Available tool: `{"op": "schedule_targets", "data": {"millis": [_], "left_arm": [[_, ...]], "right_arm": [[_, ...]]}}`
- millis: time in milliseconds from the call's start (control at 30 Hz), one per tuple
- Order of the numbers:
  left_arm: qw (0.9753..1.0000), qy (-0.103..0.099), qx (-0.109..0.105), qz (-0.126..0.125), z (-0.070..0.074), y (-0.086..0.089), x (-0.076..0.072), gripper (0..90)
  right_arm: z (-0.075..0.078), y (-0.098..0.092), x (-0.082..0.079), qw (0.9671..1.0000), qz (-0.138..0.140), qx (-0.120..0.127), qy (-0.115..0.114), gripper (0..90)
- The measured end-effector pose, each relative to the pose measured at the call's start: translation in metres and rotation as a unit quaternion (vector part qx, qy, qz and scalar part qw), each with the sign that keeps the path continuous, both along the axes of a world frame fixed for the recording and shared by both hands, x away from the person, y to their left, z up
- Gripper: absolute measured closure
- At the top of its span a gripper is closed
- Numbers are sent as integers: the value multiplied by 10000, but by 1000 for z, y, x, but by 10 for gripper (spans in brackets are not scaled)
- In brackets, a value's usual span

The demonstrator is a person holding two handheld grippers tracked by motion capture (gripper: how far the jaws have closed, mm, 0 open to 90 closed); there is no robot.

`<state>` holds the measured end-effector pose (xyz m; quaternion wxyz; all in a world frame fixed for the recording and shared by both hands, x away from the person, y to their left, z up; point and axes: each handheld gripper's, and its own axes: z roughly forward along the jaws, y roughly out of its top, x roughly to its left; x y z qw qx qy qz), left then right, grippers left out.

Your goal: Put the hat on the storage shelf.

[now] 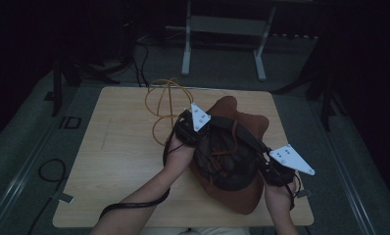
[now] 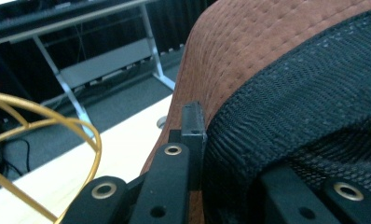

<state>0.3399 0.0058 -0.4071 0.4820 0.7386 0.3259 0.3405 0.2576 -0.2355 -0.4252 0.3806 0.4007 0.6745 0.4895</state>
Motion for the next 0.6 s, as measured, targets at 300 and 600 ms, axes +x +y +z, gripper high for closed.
{"op": "schedule_targets", "data": {"millis": [300, 600], "left_arm": [[9993, -220, -244, -155, 9, 3, -4, 859], [9976, -476, -412, -274, 11, 12, -13, 859]], "right_arm": [[9, -19, -21, 9978, 492, 437, 4, 477], [14, -57, -30, 9970, 601, 450, -189, 426]]}}
